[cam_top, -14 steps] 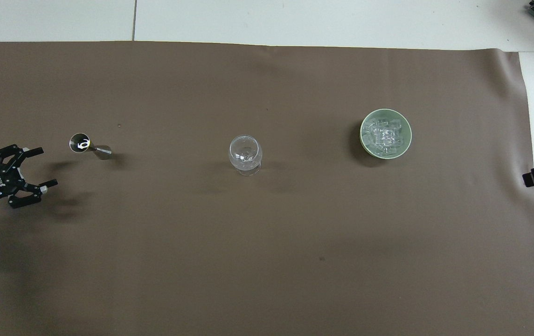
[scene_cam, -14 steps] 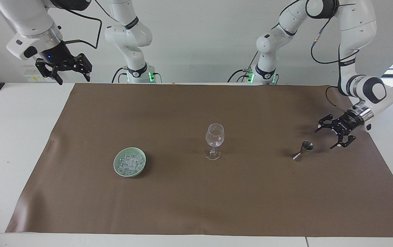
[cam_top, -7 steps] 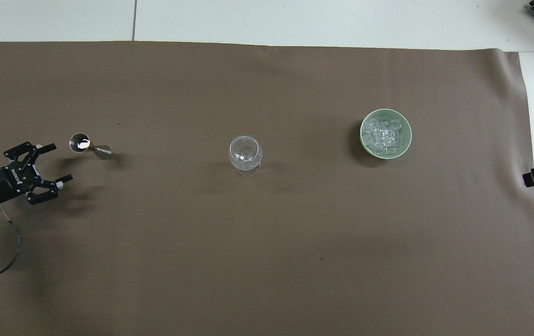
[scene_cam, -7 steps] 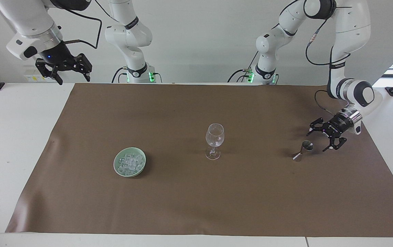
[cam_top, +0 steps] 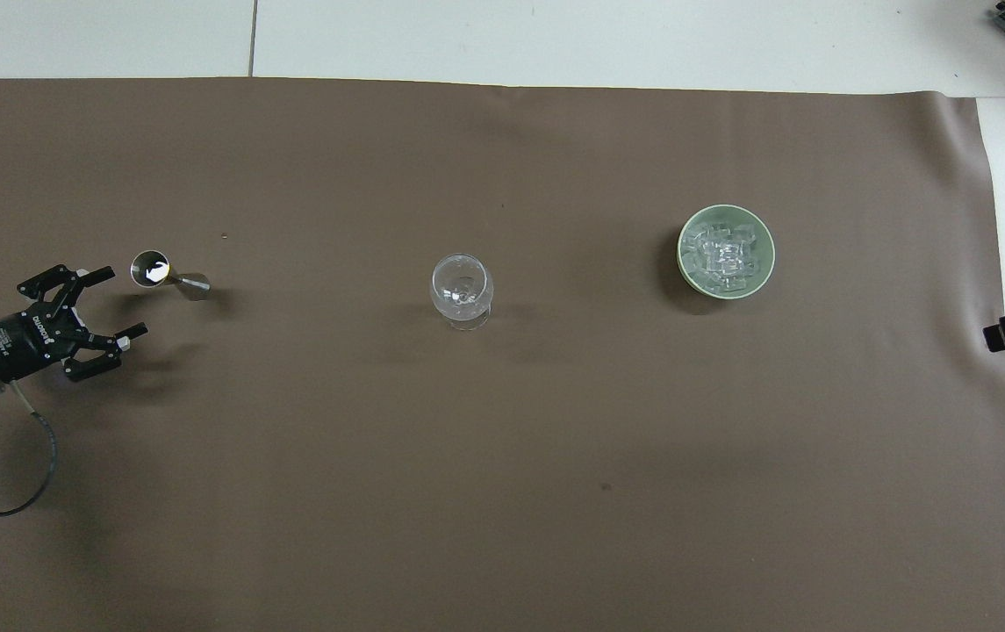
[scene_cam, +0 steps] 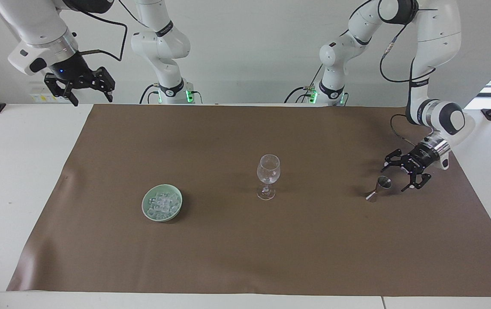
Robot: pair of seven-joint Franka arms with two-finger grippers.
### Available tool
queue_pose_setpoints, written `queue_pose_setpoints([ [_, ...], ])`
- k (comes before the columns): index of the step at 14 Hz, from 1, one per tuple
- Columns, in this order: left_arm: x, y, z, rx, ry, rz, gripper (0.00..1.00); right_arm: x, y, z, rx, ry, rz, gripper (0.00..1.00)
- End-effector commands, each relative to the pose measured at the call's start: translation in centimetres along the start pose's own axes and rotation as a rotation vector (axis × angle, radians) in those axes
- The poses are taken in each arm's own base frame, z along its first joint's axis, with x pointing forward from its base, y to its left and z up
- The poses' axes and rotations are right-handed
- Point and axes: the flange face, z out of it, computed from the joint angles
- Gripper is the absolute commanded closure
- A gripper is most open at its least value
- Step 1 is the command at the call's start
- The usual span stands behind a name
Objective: Pour wine and add ice with both arms
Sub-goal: 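Close the left gripper around the silver metal cup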
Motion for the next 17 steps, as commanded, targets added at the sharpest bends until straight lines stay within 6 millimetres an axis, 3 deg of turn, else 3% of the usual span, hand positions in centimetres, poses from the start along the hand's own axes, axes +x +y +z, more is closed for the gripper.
queue_pose_setpoints([
  [1, -0.8, -1.6, 2.8, -0.050, 0.006, 0.025, 0.00, -0.4, -0.1, -0.3, 0.006, 0.003, -0.001, 0.00],
  [7, -1.0, -2.2, 3.6, -0.071, -0.006, 0.022, 0.00, -0.4, -0.1, -0.3, 0.006, 0.003, -0.001, 0.00],
  [10, -1.6, -2.6, 5.6, -0.092, -0.010, 0.024, 0.00, -0.4, -0.1, -0.3, 0.006, 0.003, -0.001, 0.00],
  [17, -1.4, -2.7, 6.2, -0.115, 0.007, 0.015, 0.00, -0.4, -0.1, -0.3, 0.006, 0.003, -0.001, 0.00],
])
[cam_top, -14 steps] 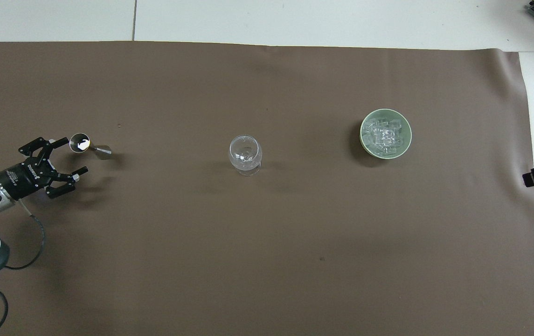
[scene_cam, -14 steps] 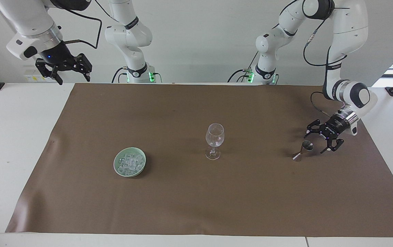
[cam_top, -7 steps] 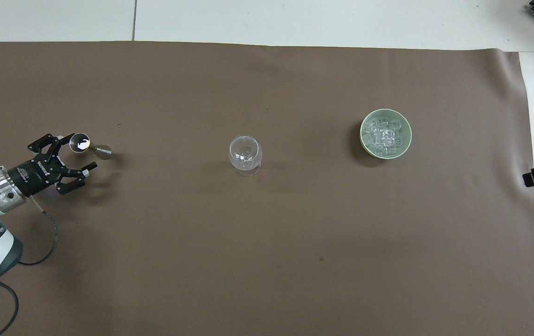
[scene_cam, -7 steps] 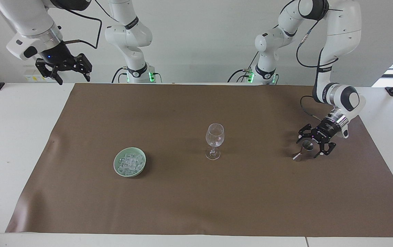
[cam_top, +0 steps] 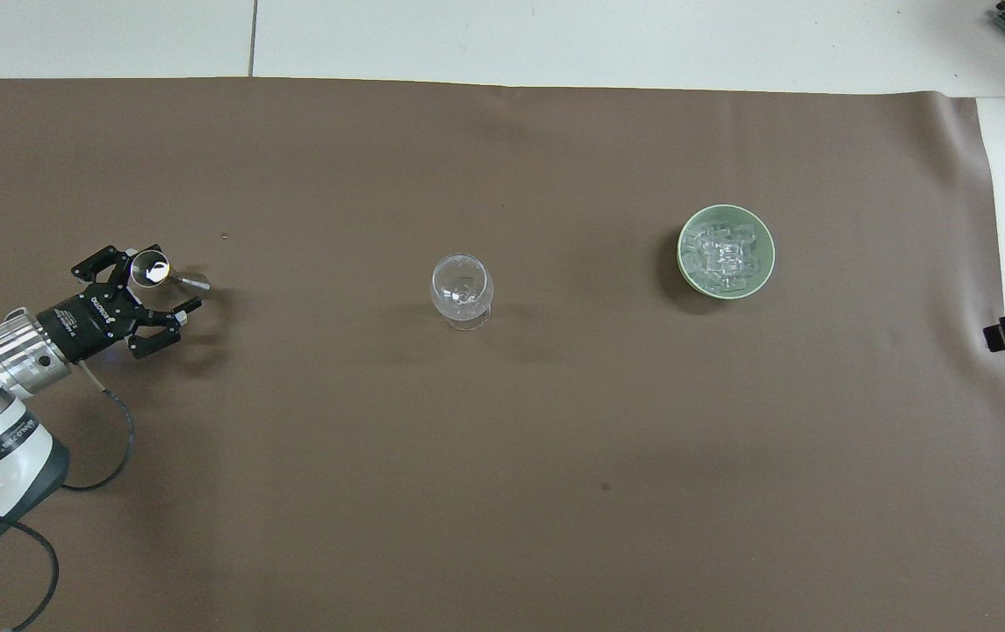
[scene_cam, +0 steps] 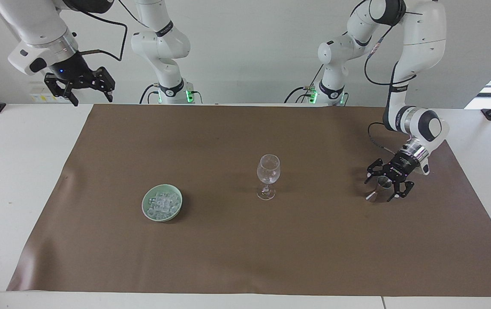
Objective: Pour wine and add ice with both arms
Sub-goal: 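Close the left gripper around the silver metal cup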
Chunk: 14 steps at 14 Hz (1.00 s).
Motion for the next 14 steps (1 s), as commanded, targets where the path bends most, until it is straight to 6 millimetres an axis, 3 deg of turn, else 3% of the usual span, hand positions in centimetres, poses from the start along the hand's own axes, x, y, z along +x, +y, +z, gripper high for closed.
queue_pose_setpoints([
  [1, -0.11, -0.66, -0.38, -0.028, 0.011, 0.006, 0.00, -0.43, -0.15, -0.33, 0.006, 0.003, -0.001, 0.00],
  [6, -0.17, -0.63, -0.42, -0.030, 0.011, 0.007, 0.01, -0.43, -0.15, -0.33, 0.006, 0.003, -0.001, 0.00],
  [9, -0.04, -0.57, -0.63, -0.034, 0.011, 0.002, 0.32, -0.43, -0.15, -0.33, 0.006, 0.003, -0.001, 0.00],
  [10, -0.09, -0.64, -0.49, -0.032, 0.011, 0.003, 0.38, -0.45, -0.07, -0.33, 0.006, 0.003, 0.001, 0.00],
  [12, -0.02, -0.70, -0.58, -0.032, 0.012, 0.001, 0.39, -0.43, -0.15, -0.33, 0.006, 0.003, -0.001, 0.00],
  [14, -0.02, -0.70, -0.58, -0.032, 0.012, 0.001, 0.46, -0.43, -0.15, -0.33, 0.006, 0.003, -0.001, 0.00],
])
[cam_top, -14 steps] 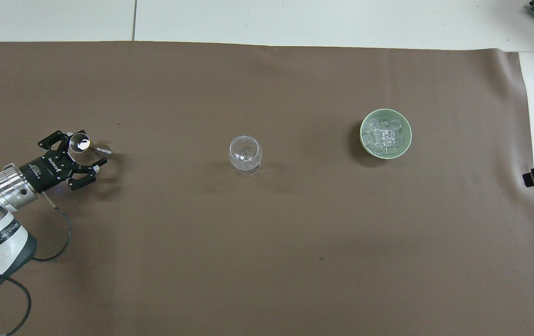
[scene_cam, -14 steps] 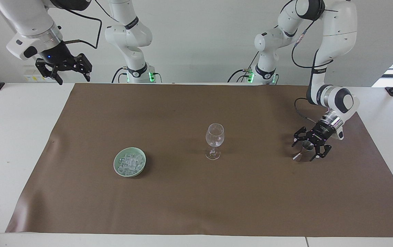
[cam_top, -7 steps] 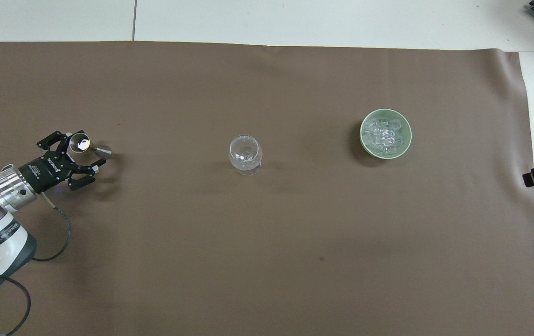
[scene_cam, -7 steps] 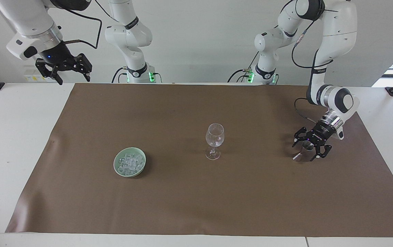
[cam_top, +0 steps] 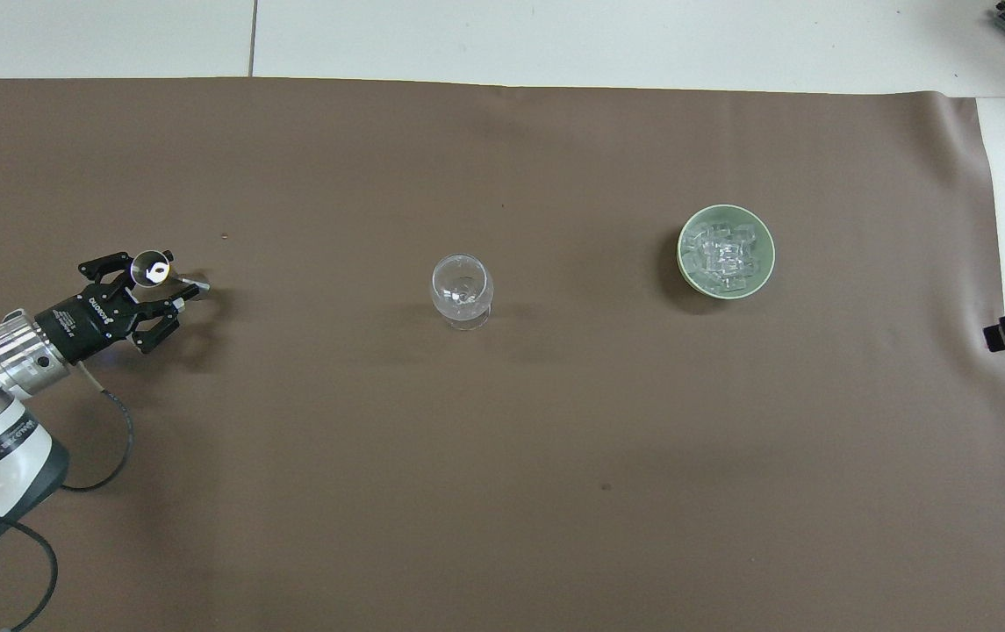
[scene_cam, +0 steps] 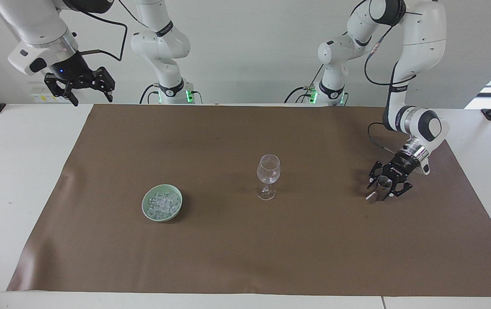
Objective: Pour wine and add ice with both arms
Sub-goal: 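Lift the silver cup with the left gripper and carry it beside the glass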
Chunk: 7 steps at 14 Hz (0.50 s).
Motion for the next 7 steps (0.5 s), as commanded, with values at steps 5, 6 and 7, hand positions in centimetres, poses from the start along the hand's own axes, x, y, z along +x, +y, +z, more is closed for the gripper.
queue_pose_setpoints([
  [5, -0.17, -0.81, -0.35, -0.024, 0.009, 0.003, 0.66, -0.45, -0.15, -0.32, 0.006, 0.001, -0.001, 0.00],
  [6, -0.19, -0.83, -0.30, -0.024, 0.010, 0.004, 0.72, -0.43, -0.15, -0.33, 0.006, 0.003, -0.001, 0.00],
  [7, -0.19, -0.83, -0.30, -0.024, 0.010, 0.004, 0.76, -0.43, -0.15, -0.33, 0.006, 0.003, -0.001, 0.00],
])
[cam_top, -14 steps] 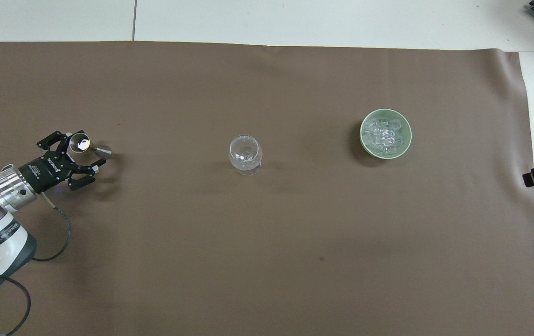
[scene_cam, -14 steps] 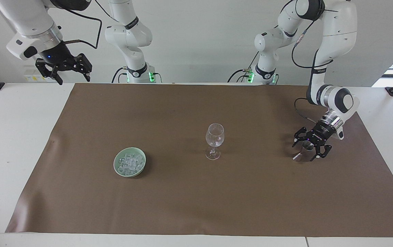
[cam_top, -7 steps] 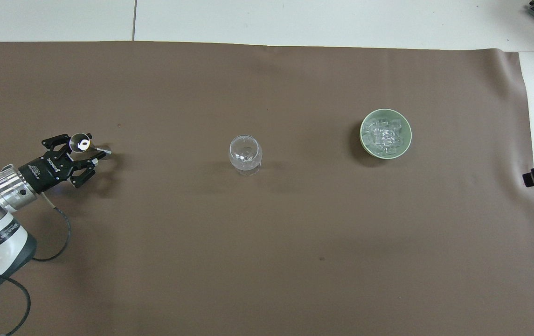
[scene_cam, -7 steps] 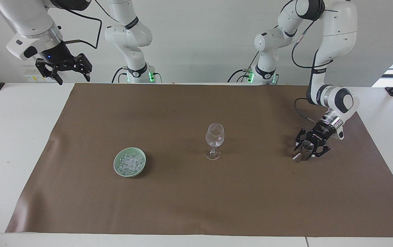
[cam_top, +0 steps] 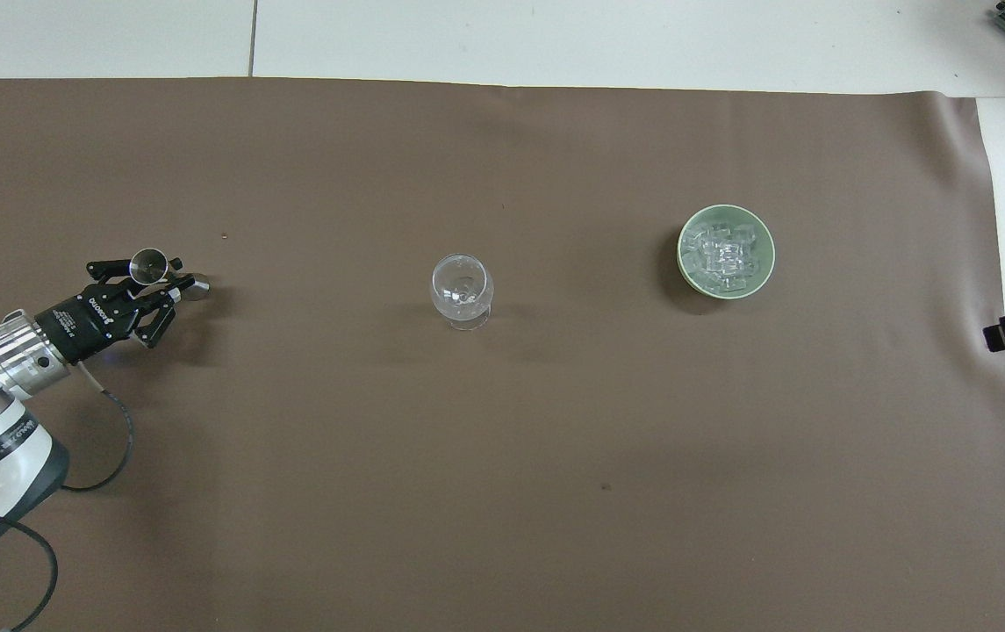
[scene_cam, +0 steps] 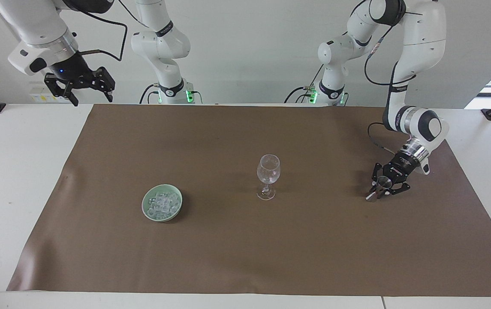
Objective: Pour wine and add ice with both arms
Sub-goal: 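Lift the silver cup with the left gripper and carry it beside the glass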
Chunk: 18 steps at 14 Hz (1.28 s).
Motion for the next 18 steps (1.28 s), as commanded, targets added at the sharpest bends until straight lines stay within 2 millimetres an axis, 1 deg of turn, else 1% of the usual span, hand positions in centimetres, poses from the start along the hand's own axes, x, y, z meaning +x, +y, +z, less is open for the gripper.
queue_pose_setpoints([
  [1, -0.2, -0.8, -0.3, -0.023, 0.010, 0.001, 0.77, -0.4, -0.1, -0.3, 0.006, 0.003, -0.001, 0.00],
  [3, -0.2, -0.8, -0.3, -0.027, 0.016, 0.002, 0.81, -0.4, -0.1, -0.3, 0.006, 0.003, -0.001, 0.00],
  [5, -0.1, -0.8, -0.3, -0.027, 0.018, -0.001, 0.82, -0.4, -0.1, -0.3, 0.006, 0.003, -0.001, 0.00],
  [6, -0.1, -0.8, -0.3, -0.027, 0.018, -0.001, 0.90, -0.4, -0.1, -0.3, 0.006, 0.003, -0.001, 0.00],
  [7, -0.1, -0.9, -0.2, -0.025, 0.017, 0.001, 1.00, -0.4, -0.1, -0.3, 0.006, 0.003, -0.001, 0.00],
  [14, -0.8, -0.6, -0.1, -0.013, -0.007, 0.005, 1.00, -0.4, -0.1, -0.3, 0.006, 0.003, -0.001, 0.00],
  [16, -1.4, -0.5, 0.0, -0.011, -0.012, 0.012, 1.00, -0.4, -0.2, -0.3, 0.006, 0.001, -0.001, 0.00],
  [17, -2.3, -0.4, 0.2, -0.009, -0.016, 0.023, 1.00, -0.4, -0.1, -0.3, 0.006, 0.003, -0.001, 0.00],
  [18, -3.2, -0.6, 0.5, -0.001, -0.017, 0.013, 1.00, -0.4, -0.1, -0.3, 0.006, 0.003, -0.001, 0.00],
])
